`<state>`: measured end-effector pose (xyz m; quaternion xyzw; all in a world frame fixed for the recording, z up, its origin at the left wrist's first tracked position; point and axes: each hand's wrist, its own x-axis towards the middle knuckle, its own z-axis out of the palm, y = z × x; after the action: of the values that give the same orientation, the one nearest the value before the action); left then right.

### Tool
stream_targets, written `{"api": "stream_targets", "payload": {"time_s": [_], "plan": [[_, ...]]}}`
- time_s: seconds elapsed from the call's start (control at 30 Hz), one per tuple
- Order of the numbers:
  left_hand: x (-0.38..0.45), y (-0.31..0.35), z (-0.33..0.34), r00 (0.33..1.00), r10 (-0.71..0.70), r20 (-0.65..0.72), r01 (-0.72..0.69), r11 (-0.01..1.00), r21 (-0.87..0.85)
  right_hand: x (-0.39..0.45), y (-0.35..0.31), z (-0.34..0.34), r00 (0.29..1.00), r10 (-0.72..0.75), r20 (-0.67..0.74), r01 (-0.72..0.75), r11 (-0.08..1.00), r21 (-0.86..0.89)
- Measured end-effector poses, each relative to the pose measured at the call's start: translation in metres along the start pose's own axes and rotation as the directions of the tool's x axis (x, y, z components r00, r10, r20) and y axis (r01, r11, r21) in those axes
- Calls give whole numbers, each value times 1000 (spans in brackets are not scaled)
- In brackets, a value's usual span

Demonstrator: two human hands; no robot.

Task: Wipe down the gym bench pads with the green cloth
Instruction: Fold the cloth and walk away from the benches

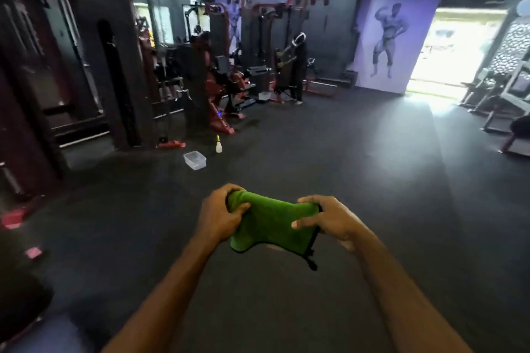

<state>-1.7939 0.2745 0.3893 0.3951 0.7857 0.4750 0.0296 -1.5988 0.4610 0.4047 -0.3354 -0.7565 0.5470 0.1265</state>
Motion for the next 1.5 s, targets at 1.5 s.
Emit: {"api": "stream_targets", "payload": {"time_s": [1.5], "plan": [[1060,-380,146,751,-493,-439,154,778,-609,1215,-238,80,967,-235,-97,242,968,66]]}}
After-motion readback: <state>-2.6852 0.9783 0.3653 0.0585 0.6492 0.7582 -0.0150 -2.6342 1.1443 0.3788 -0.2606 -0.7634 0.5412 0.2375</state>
